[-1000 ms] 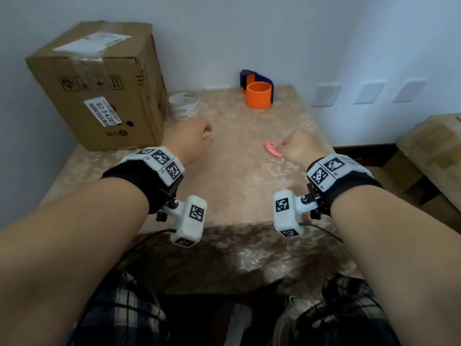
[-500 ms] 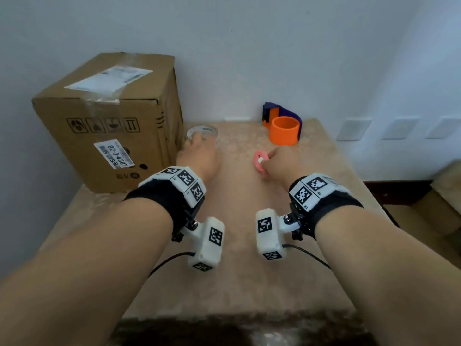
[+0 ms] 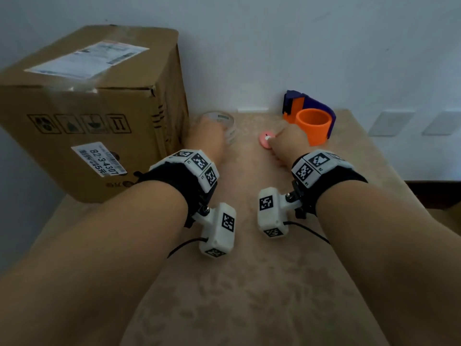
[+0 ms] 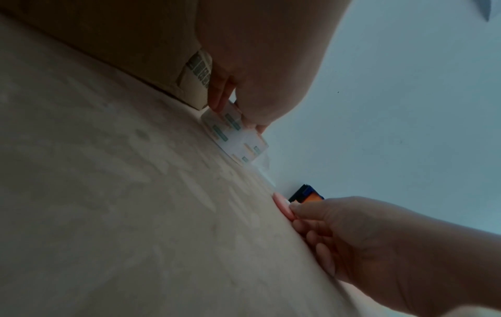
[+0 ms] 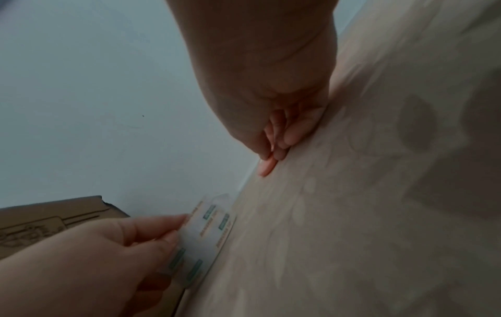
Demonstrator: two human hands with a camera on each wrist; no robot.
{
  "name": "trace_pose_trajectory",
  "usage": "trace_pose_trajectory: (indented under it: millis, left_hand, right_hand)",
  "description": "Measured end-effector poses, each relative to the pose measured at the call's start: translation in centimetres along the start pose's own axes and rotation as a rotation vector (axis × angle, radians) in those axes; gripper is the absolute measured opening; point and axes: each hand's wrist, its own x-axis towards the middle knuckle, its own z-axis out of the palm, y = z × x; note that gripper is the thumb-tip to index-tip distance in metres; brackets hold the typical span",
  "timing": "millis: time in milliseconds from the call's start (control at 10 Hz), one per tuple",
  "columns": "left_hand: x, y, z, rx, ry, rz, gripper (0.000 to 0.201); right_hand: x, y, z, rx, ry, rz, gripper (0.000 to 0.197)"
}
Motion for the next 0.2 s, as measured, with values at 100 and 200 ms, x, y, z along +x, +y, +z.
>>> trace_pose_trajectory:
  millis: [100, 200]
  left_hand:
    - [0.18, 0.09, 0.08, 0.014, -0.010, -0.011, 0.038]
    - [-0.27, 0.10, -0.50, -0.045, -0.051, -0.040, 0.042]
  right_hand:
    - [0.07, -0.12, -0.14, 0.003, -0.010, 0.024, 0.035]
    - [-0.59, -0.18, -0.83, 0.017, -0.001, 0.012, 0.040]
